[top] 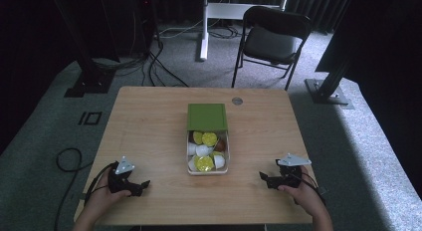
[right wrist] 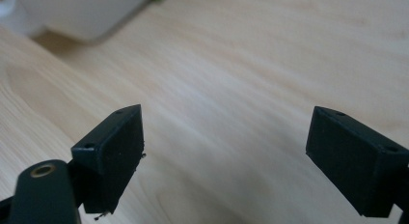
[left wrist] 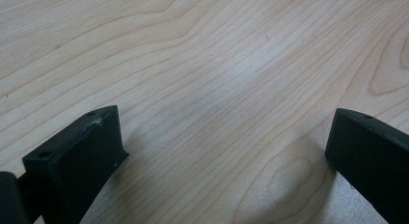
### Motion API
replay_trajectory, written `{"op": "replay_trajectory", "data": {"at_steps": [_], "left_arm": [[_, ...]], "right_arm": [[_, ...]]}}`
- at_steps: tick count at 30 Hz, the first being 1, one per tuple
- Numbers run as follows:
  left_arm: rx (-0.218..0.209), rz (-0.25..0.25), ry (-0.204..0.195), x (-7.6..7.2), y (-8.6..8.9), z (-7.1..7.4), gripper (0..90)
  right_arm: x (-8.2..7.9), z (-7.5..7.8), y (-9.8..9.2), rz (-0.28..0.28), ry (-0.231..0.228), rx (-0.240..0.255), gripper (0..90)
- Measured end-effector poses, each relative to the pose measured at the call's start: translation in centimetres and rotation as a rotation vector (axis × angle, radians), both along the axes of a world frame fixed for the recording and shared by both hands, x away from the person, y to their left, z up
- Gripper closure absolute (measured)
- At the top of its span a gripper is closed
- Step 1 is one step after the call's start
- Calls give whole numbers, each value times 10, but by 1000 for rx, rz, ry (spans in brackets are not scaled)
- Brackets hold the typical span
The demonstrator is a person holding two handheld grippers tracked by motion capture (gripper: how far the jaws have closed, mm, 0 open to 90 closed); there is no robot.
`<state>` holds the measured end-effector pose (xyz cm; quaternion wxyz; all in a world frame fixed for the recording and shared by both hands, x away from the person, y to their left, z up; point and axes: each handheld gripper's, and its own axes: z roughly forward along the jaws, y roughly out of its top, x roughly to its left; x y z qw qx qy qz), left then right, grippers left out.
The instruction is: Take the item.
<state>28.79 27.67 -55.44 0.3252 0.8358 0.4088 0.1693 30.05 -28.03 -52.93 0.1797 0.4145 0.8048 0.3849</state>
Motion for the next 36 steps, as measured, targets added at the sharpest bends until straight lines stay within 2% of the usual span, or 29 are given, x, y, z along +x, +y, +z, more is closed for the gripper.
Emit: {"op": "replay_trajectory", "data": {"at_steps": [4,18,36], "left_arm": [[0,0,0,0,0,0,7],[0,0,1,0,0,0,7],[-2,2,0,0,0,0,7]], "right_arm": [[6,13,11,27,-37,14,132],[27,45,48,120,-95,72,133],[33,83,93,259,-161,113,147]]}}
